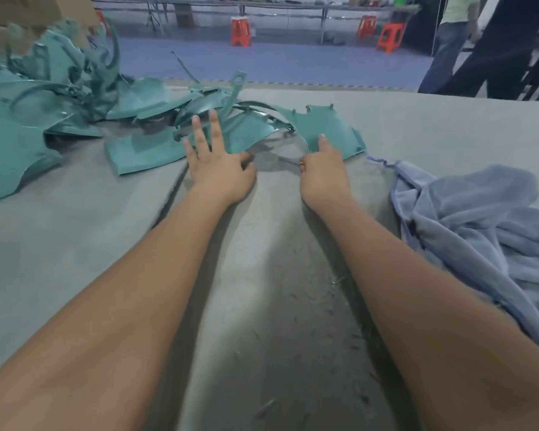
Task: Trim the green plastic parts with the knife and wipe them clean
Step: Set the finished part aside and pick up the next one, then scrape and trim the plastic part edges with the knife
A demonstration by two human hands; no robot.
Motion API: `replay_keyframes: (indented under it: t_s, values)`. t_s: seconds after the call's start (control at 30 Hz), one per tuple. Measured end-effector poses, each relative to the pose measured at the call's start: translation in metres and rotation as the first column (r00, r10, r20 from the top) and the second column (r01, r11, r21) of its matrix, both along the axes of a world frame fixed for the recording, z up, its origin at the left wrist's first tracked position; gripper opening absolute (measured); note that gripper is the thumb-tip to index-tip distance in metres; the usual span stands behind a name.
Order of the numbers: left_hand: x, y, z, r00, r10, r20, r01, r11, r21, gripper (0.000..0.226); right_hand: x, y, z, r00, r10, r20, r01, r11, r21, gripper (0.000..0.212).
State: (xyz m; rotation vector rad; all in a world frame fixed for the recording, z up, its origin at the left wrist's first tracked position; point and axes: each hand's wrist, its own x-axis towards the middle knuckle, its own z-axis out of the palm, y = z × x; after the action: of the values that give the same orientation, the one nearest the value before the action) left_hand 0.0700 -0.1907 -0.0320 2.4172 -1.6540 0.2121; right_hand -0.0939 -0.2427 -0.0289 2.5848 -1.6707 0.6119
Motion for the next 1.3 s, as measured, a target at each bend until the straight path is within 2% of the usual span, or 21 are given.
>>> replay_keyframes:
  t_s: [0.1, 0.23, 0.47, 0.53, 0.6, 0.67, 0.83, 0.9, 0.97, 1.03, 1.1, 1.17, 1.2, 1.23, 1.3]
  values:
    - [0.005, -0.012, -0.002, 0.997, 0.017, -0.071, -0.013, 0.998, 0.061, 0.043, 0.007, -0.008, 0.001, 0.993, -0.076, -0.087, 0.078, 0.997, 0.019, 0.038]
    - [0.003, -0.007, 0.0, 0.998, 0.005, -0.056, -0.001, 0.997, 0.071, 0.053, 0.007, 0.002, 0.007, 0.984, -0.143, -0.106, 0.143, 0.99, -0.008, 0.042]
    - [0.002, 0.057, 0.008, 0.997, -0.064, 0.048, 0.063, 0.998, 0.012, 0.037, -0.019, 0.042, 0.035, 0.987, -0.134, -0.086, 0.11, 0.966, -0.233, 0.023]
    - [0.006, 0.083, 0.015, 0.993, -0.057, 0.1, 0.054, 0.998, 0.037, 0.036, -0.031, 0.061, 0.041, 0.989, -0.111, -0.095, 0.081, 0.957, -0.28, 0.021]
    - [0.012, 0.108, 0.021, 0.987, -0.013, 0.163, -0.002, 0.996, 0.091, 0.038, -0.042, 0.083, 0.042, 0.991, -0.068, -0.111, 0.03, 0.949, -0.314, 0.019]
    - [0.022, 0.133, 0.028, 0.984, 0.065, 0.165, -0.087, 0.988, 0.13, 0.041, -0.055, 0.104, 0.04, 0.992, -0.002, -0.122, -0.038, 0.945, -0.324, 0.016]
    - [0.043, 0.187, 0.042, 0.954, 0.297, -0.033, -0.284, 0.934, 0.217, 0.05, -0.084, 0.153, 0.035, 0.997, 0.082, 0.008, -0.073, 0.93, -0.36, 0.02]
    - [0.037, 0.203, 0.047, 0.924, 0.349, -0.155, -0.347, 0.937, 0.043, 0.045, -0.091, 0.167, 0.036, 0.993, 0.069, 0.096, -0.028, 0.927, -0.374, 0.024]
    - [0.023, 0.216, 0.05, 0.916, 0.301, -0.266, -0.37, 0.889, -0.269, 0.035, -0.098, 0.177, 0.037, 0.981, 0.065, 0.185, 0.013, 0.92, -0.391, 0.025]
    - [0.005, 0.226, 0.05, 0.947, 0.151, -0.283, -0.286, 0.795, -0.535, 0.024, -0.103, 0.186, 0.041, 0.934, 0.076, 0.35, 0.066, 0.924, -0.376, 0.023]
    - [-0.02, 0.231, 0.047, 0.945, -0.08, -0.318, -0.157, 0.74, -0.654, 0.018, -0.105, 0.195, 0.045, 0.833, 0.08, 0.548, 0.112, 0.945, -0.308, 0.021]
    - [-0.052, 0.232, 0.042, 0.82, -0.303, -0.485, -0.094, 0.765, -0.637, 0.02, -0.103, 0.206, 0.045, 0.719, 0.055, 0.692, 0.148, 0.962, -0.23, 0.021]
    - [-0.067, 0.23, 0.038, 0.738, -0.354, -0.575, -0.08, 0.8, -0.595, 0.02, -0.102, 0.211, 0.044, 0.653, 0.031, 0.757, 0.161, 0.97, -0.179, 0.022]
    - [-0.081, 0.228, 0.034, 0.679, -0.363, -0.638, -0.068, 0.834, -0.547, 0.019, -0.1, 0.216, 0.042, 0.582, -0.001, 0.813, 0.166, 0.979, -0.118, 0.023]
    - [-0.104, 0.223, 0.023, 0.626, -0.323, -0.71, -0.07, 0.883, -0.464, 0.013, -0.099, 0.223, 0.034, 0.468, -0.069, 0.881, 0.149, 0.989, -0.002, 0.025]
